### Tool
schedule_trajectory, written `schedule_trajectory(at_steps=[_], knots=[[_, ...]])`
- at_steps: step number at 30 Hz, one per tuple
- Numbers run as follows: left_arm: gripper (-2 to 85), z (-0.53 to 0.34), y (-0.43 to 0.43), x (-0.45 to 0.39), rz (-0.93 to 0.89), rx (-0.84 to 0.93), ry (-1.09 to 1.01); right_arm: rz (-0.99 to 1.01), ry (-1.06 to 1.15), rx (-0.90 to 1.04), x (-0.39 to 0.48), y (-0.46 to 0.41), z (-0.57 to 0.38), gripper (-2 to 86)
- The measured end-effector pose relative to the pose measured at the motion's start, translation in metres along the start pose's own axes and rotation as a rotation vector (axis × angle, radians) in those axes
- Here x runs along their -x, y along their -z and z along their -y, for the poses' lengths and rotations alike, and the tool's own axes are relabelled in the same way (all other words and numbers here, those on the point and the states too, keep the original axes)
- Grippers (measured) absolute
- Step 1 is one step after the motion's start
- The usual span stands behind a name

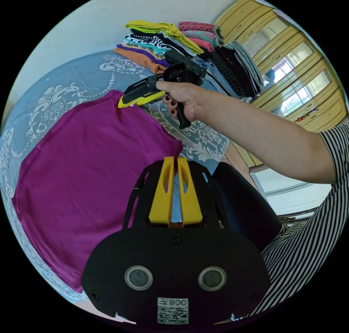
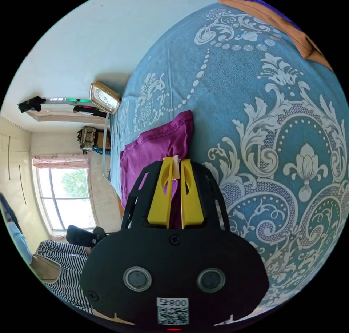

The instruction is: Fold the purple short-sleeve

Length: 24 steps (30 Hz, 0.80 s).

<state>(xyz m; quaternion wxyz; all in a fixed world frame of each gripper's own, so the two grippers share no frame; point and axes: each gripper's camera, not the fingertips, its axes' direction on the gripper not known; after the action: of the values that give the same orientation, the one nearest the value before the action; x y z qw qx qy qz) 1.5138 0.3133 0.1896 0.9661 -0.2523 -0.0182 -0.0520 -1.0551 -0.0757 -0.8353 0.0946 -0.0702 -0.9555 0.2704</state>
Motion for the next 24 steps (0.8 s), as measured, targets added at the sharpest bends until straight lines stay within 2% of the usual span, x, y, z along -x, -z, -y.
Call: schedule_trajectory(at_steps=[13,24], knots=[[1.4,-0.097,0.015,0.085,-0.034,-0.069,0.03,0.049,0.015,-0.057,0.097,0.027,0.079,2.1],[1.4,-0.223,0.057,0.184,-0.074,-0.232,0.17,0.073,0.113,-0.108,0.263,0.046,0.16,2.0]])
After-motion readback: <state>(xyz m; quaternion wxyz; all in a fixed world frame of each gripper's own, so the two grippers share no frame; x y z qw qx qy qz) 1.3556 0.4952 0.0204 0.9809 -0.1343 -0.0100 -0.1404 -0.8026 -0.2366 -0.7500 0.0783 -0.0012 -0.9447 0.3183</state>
